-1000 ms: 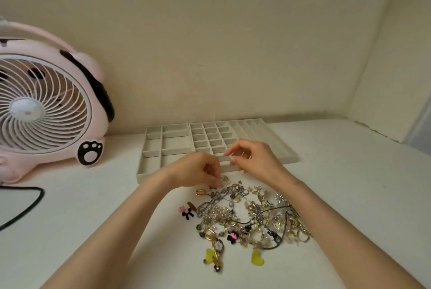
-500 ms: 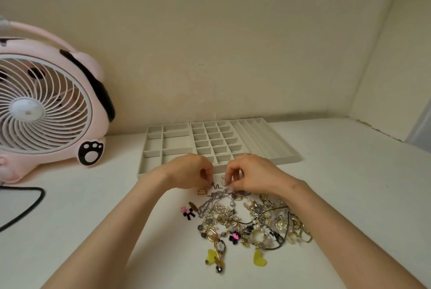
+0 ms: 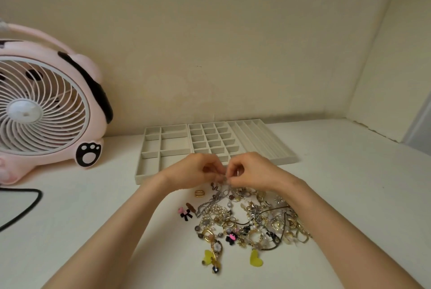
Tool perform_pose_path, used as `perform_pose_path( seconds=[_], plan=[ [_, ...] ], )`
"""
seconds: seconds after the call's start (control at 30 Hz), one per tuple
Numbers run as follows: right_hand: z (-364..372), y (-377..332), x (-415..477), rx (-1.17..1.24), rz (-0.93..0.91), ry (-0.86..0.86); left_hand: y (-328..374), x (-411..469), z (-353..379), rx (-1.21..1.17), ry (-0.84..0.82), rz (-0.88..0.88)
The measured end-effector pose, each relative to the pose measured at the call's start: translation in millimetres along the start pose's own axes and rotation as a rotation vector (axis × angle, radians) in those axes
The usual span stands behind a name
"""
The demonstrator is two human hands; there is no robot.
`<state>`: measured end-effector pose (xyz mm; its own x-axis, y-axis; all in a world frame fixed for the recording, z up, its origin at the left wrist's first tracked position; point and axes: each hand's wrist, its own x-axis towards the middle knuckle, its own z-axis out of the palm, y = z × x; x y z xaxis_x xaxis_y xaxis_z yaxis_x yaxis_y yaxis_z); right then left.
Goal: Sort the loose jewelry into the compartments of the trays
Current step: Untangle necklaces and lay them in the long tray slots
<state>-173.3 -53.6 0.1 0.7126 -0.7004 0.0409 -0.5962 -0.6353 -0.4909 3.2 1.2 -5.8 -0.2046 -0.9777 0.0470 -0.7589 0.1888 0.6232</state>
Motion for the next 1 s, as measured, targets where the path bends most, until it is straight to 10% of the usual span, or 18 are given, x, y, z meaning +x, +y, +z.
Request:
perform_pose_path(
  seconds=[0.33, 1.0],
  plan=[
    [-8, 5, 2, 0.750, -0.020, 0.130, 5, -4, -3, -0.361, 0.052, -0.002],
    [-7, 12, 4, 0.701, 0.027, 0.220, 3, -3, -11, -0.648, 0.436, -0.008]
  ],
)
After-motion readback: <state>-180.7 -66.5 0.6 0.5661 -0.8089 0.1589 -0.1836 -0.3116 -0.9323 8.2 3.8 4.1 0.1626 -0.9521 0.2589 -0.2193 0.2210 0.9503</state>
